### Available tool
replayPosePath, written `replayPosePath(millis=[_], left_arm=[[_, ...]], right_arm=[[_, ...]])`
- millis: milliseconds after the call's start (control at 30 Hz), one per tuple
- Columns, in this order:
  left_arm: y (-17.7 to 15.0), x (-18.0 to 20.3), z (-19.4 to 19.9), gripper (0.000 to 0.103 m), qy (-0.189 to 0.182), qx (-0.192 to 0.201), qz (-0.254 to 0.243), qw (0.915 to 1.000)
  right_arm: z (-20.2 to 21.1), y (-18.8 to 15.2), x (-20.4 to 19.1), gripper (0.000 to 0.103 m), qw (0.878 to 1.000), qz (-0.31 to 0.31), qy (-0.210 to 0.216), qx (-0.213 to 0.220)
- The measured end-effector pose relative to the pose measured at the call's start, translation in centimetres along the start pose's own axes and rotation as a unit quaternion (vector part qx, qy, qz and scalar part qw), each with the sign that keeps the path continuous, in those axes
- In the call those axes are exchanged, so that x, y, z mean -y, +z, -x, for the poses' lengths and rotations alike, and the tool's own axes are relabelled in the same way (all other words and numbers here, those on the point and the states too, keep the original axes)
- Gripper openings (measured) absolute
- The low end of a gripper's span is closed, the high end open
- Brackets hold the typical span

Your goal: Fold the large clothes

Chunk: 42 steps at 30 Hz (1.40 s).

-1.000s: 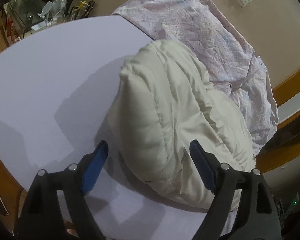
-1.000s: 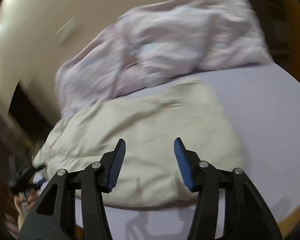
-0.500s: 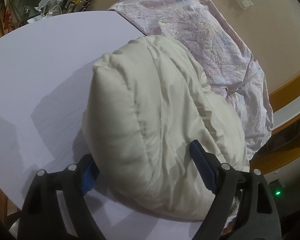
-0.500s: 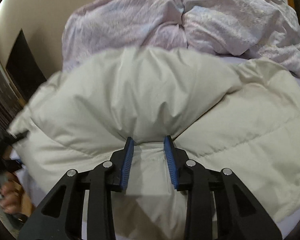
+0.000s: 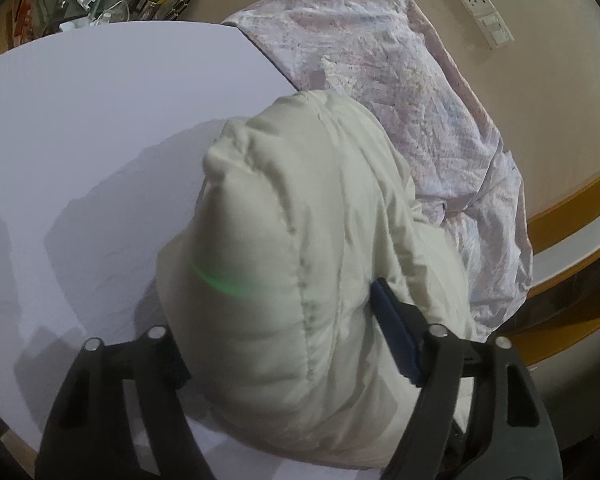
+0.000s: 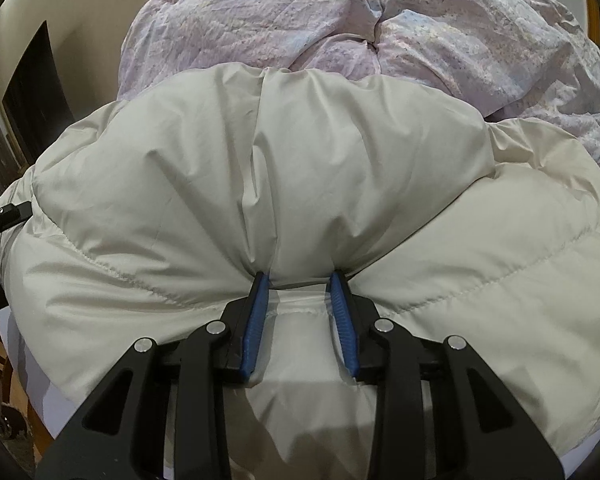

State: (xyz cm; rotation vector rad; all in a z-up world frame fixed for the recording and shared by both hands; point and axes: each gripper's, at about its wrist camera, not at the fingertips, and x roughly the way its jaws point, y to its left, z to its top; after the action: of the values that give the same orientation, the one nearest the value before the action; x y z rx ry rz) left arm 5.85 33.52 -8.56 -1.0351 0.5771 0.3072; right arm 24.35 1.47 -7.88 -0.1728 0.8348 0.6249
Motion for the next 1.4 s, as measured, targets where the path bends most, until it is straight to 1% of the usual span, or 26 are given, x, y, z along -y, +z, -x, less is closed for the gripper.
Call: replayPosePath(millis=[33,67,100,167,233,333,500,633,833,967,1133,1167,1200,1267,1367,1400], left_arm=[[0.2,0.1,0.0,0.06,-0.004,0.001,0.002,1.0],[0.4,0.2,0.1,0.055,-0.008,0.002,0.002,1.0],[0.5,0.5,0.2,0.046,-0.012,0.003,-0.002,0.9999],[0.8,1.3,0.6,0.038,-0.018,0.004,-0.012,0.9998],[1.0,2.5,1.1,0.032,-0.024,0.009,-0.026,0.9993],[1.2,5.3,2.3,0.03,-0.045,0.02,-0.058,0.9971],[0.6,11.0,3.6,0.029,-0.082,0.036,-0.125,0.9881],[-0.9,15.9,3.9,0.029,-0.108,0.037,-0.182,0.9766],[-3.5,21.3,3.0,0.03,-0.141,0.021,-0.232,0.9623],[-5.9,24.9,1.6,0.031,-0.152,0.005,-0.26,0.9535],[-8.7,27.8,0.2,0.034,-0.149,-0.004,-0.293,0.9445],[-9.4,28.5,-0.3,0.034,-0.148,-0.01,-0.3,0.9424],[-10.0,29.0,-0.8,0.034,-0.148,-0.016,-0.304,0.9408],[-10.7,29.8,-2.0,0.034,-0.146,-0.027,-0.314,0.9376],[-12.0,30.9,-3.4,0.034,-0.147,-0.043,-0.326,0.933],[-12.6,31.3,-3.7,0.034,-0.148,-0.048,-0.33,0.9312]], right_arm=[[0.0,0.1,0.0,0.035,1.0,-0.002,0.002,-0.001],[0.0,0.0,0.0,0.035,1.0,-0.001,0.001,0.0],[-0.1,0.0,-0.1,0.035,1.0,0.001,0.0,0.001],[-0.1,0.0,-0.1,0.035,1.0,0.004,-0.003,0.004],[-0.2,-0.1,-0.2,0.035,1.0,0.004,-0.005,0.008],[-0.3,-0.1,-0.2,0.035,1.0,0.003,-0.003,0.007],[-0.3,0.0,-0.2,0.035,1.0,0.001,0.004,0.005],[-0.3,0.1,0.2,0.035,1.0,-0.003,0.014,0.005],[-0.4,0.2,0.5,0.035,0.999,-0.014,0.035,0.008],[-0.2,0.3,1.4,0.035,0.997,-0.018,0.067,0.013],[2.3,-0.5,4.2,0.034,0.994,-0.036,0.103,0.026],[3.1,-0.9,4.9,0.035,0.993,-0.039,0.108,0.034],[4.0,-1.2,5.7,0.039,0.992,-0.043,0.112,0.043],[5.9,-2.0,7.7,0.045,0.99,-0.061,0.108,0.065],[8.0,-3.1,11.0,0.045,0.986,-0.098,0.106,0.086],[8.7,-3.5,12.3,0.045,0.985,-0.111,0.099,0.091]])
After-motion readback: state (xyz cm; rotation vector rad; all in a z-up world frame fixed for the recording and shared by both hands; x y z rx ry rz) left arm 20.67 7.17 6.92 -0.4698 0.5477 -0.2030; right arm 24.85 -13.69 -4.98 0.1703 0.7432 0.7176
